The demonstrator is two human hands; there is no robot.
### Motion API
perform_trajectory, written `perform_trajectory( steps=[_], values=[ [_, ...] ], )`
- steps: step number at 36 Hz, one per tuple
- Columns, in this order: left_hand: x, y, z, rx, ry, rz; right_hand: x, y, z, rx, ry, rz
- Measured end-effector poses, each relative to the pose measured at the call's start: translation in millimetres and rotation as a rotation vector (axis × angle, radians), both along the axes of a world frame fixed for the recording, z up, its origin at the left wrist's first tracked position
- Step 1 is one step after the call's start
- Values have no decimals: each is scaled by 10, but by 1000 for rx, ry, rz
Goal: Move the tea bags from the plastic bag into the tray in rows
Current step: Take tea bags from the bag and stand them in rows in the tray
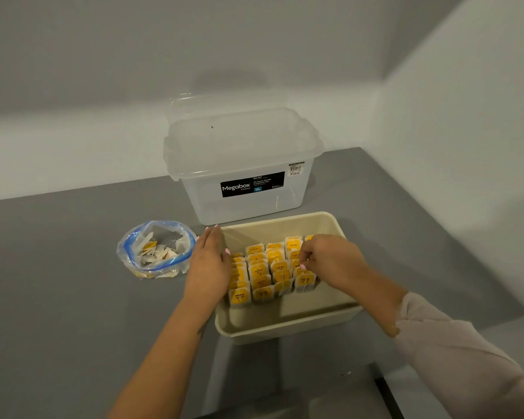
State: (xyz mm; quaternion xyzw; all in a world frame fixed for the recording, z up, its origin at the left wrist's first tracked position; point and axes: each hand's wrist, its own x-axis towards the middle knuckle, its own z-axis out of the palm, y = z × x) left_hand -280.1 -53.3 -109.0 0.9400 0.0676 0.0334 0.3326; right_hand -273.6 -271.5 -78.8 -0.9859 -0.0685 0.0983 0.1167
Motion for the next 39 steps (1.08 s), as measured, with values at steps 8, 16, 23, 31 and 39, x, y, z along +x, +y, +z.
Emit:
perform_trajectory(
  steps=[8,16,23,31,39],
  values=[
    [-46,204,212,-104,-127,29,80,231,222,77,-103,43],
    [165,860,303,-79,-55,130,161,833,439,193,-135,111],
    [434,1343,273,100,115,-10,256,1400,462,210,-143,115],
    [979,1182,338,331,823,-149,334,1840,464,221,-131,67],
    [951,1154,146,1020,534,-666,317,1961,431,205,-176,1]
  ],
)
